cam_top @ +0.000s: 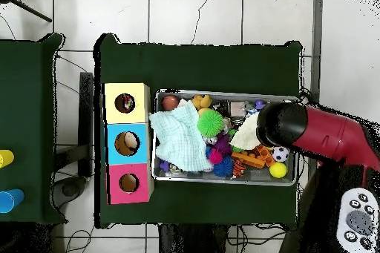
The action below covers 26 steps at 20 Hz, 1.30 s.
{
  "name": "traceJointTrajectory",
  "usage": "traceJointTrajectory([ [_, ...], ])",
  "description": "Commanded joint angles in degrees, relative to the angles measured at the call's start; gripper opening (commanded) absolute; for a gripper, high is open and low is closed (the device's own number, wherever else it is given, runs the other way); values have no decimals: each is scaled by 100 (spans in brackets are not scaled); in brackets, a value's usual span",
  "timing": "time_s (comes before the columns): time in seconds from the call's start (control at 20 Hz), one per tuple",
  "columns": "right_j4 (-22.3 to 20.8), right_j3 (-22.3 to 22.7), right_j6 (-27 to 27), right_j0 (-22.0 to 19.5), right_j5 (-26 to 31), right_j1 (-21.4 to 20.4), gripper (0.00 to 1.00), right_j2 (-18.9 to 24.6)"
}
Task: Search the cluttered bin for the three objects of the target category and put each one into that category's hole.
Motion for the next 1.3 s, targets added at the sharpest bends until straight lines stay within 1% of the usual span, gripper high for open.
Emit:
traceJointTrajectory([
  [0.05, 38, 258, -303, -210, -294, 175, 100, 763],
  [0.1, 176, 333, -114, -216, -231, 166, 100, 769],
  [0.15, 225, 414, -50, -234, -279, 149, 100, 791],
  [0.25, 197, 401, -25, -189, -223, 86, 100, 742],
  [0.5, 194, 209, -349, -118, 525, -222, 100, 706],
  [0.65, 256, 220, -554, -177, 738, -370, 100, 828],
  [0.7, 342, 322, -708, -275, 696, -432, 100, 1004],
  [0.8, 411, 484, -794, -353, 472, -510, 100, 1194],
  [0.85, 457, 588, -823, -410, 292, -524, 100, 1328],
  [0.9, 518, 817, -785, -444, -76, -593, 100, 1481],
  [0.95, 512, 907, -668, -417, -276, -600, 100, 1519],
  [1.0, 587, 1080, -228, -276, -425, -605, 100, 1448],
  [1.05, 649, 1164, 36, -191, -449, -602, 100, 1401],
  [1.15, 715, 1204, 809, 155, -560, -514, 100, 1106],
  [1.2, 820, 1204, 1183, 302, -543, -439, 100, 976],
  [1.3, 940, 1199, 1355, 419, -549, -348, 100, 905],
])
